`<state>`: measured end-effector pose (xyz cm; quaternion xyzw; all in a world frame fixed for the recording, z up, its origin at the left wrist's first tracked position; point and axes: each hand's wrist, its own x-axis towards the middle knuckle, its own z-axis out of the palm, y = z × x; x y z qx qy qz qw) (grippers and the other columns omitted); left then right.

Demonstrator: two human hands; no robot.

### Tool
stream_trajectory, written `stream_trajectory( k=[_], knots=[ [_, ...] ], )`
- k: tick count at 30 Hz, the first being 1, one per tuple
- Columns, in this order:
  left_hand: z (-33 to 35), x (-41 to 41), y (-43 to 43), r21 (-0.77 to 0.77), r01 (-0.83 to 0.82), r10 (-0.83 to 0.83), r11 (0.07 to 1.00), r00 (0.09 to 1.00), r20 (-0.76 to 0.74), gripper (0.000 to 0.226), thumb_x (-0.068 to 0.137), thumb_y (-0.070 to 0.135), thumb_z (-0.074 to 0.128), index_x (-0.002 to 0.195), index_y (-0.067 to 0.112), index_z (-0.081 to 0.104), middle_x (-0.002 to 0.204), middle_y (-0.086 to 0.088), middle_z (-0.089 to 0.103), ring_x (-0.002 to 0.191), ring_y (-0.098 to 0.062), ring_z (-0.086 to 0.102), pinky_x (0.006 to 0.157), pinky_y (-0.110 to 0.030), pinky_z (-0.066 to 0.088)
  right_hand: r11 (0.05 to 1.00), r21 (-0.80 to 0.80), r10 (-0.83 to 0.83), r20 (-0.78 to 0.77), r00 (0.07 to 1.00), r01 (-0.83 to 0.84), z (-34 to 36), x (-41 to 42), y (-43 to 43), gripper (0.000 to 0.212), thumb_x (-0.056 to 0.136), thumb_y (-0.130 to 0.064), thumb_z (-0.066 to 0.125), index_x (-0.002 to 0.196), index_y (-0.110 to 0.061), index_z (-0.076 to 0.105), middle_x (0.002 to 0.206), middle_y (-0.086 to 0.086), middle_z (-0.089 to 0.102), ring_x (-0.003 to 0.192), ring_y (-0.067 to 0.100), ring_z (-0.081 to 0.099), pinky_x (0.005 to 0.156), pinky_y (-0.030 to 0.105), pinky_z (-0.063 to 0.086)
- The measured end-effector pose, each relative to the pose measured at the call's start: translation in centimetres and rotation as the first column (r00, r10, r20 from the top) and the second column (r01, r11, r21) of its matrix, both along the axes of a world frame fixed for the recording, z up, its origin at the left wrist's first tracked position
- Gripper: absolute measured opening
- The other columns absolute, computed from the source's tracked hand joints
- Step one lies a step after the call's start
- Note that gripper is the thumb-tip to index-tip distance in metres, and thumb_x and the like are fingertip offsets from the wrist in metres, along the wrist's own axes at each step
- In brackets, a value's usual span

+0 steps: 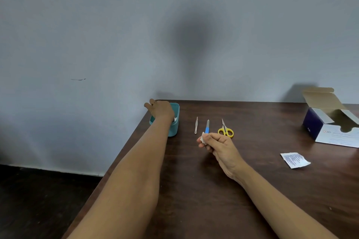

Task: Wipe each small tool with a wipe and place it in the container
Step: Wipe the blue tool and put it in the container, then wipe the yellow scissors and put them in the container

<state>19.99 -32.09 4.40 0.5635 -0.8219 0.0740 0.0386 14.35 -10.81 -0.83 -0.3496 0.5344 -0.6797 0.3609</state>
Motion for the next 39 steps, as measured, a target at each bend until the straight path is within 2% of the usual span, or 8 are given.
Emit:
stream_trajectory(
  k=[12,17,23,26,28,30,34,39],
  knots=[
    [0.0,-0.1,-0.5,0.023,0.036,-0.035,0.999,0.999,-0.027,0.029,0.086,0.018,0.057,0.115,0.014,0.059,0.119,-0.008,0.059,0.124,-0.028,0.037,0.104,-0.046,0.026,1.0,-0.007,-0.002,0.018,1.0,0.002,0.0,-0.1,0.0,0.023,0.093,-0.017,0.056,0.081,-0.01,0.074,0.071,0.003,0.068,0.067,0.007,0.052,0.069,0.023,0.042],
    [1.4,0.6,-1.4,-0.089,0.045,-0.052,0.995,0.995,-0.082,0.017,0.087,0.014,0.051,0.099,0.014,0.063,0.107,-0.007,0.061,0.123,-0.03,0.035,0.104,-0.048,0.025,1.0,-0.009,0.003,0.027,1.0,-0.003,0.0,-0.1,0.0,0.023,0.093,-0.017,0.056,0.081,-0.01,0.074,0.071,0.003,0.068,0.067,0.007,0.052,0.069,0.023,0.041],
    [5.7,1.3,-1.4,-0.171,0.062,-0.093,0.983,0.98,-0.178,0.008,0.086,0.018,0.054,0.08,0.013,0.053,0.102,-0.009,0.06,0.12,-0.033,0.037,0.101,-0.045,0.026,1.0,-0.015,-0.016,0.068,0.998,0.017,0.1,-0.2,0.0,0.023,0.093,-0.016,0.057,0.079,-0.011,0.075,0.073,0.004,0.068,0.07,0.01,0.05,0.068,0.022,0.039],
    [7.1,1.0,-0.4,-0.207,0.095,-0.143,0.974,0.963,-0.228,0.012,0.087,0.02,0.054,0.088,0.011,0.062,0.103,-0.01,0.061,0.12,-0.034,0.039,0.095,-0.043,0.029,0.999,-0.024,-0.033,0.152,0.988,0.037,0.2,-0.3,0.0,0.024,0.094,-0.016,0.057,0.076,-0.012,0.074,0.072,0.002,0.068,0.068,0.009,0.05,0.062,0.019,0.039],
    [7.2,0.4,0.9,-0.219,0.144,-0.205,0.965,0.935,-0.29,0.021,0.088,0.024,0.054,0.095,0.01,0.067,0.103,-0.009,0.062,0.118,-0.033,0.041,0.088,-0.041,0.031,0.996,-0.039,-0.061,0.293,0.954,0.076,0.5,-0.5,0.3,0.023,0.093,-0.015,0.057,0.076,-0.009,0.071,0.071,0.003,0.066,0.063,0.008,0.049,0.057,0.018,0.038],
    [6.4,-0.5,2.6,-0.219,0.24,-0.308,0.946,0.878,-0.367,0.027,0.089,0.028,0.053,0.1,0.01,0.069,0.103,-0.009,0.064,0.114,-0.031,0.047,0.086,-0.039,0.037,0.991,-0.067,-0.08,0.42,0.904,0.118,0.9,-0.7,0.7,0.021,0.093,-0.016,0.056,0.078,-0.008,0.068,0.07,0.003,0.062,0.058,0.006,0.045,0.056,0.018,0.037],
    [3.6,-2.4,6.7,-0.159,0.432,-0.452,0.888,0.754,-0.476,0.028,0.09,0.031,0.056,0.104,0.009,0.069,0.101,-0.008,0.068,0.093,-0.025,0.064,0.076,-0.035,0.053,0.967,-0.131,-0.126,0.506,0.853,0.22,1.5,-1.7,1.7,0.018,0.093,-0.018,0.057,0.082,-0.006,0.066,0.066,0.001,0.061,0.057,0.006,0.046,0.06,0.021,0.038],
    [0.6,-3.8,11.1,-0.03,0.465,-0.448,0.885,0.831,-0.33,0.029,0.092,0.028,0.054,0.111,0.008,0.064,0.111,-0.011,0.064,0.103,-0.031,0.063,0.08,-0.036,0.049,0.936,-0.162,-0.189,0.518,0.834,0.313,1.2,-2.9,2.3,0.019,0.093,-0.021,0.056,0.082,-0.007,0.064,0.062,-0.002,0.062,0.052,0.005,0.048,0.057,0.019,0.035]
  ],
)
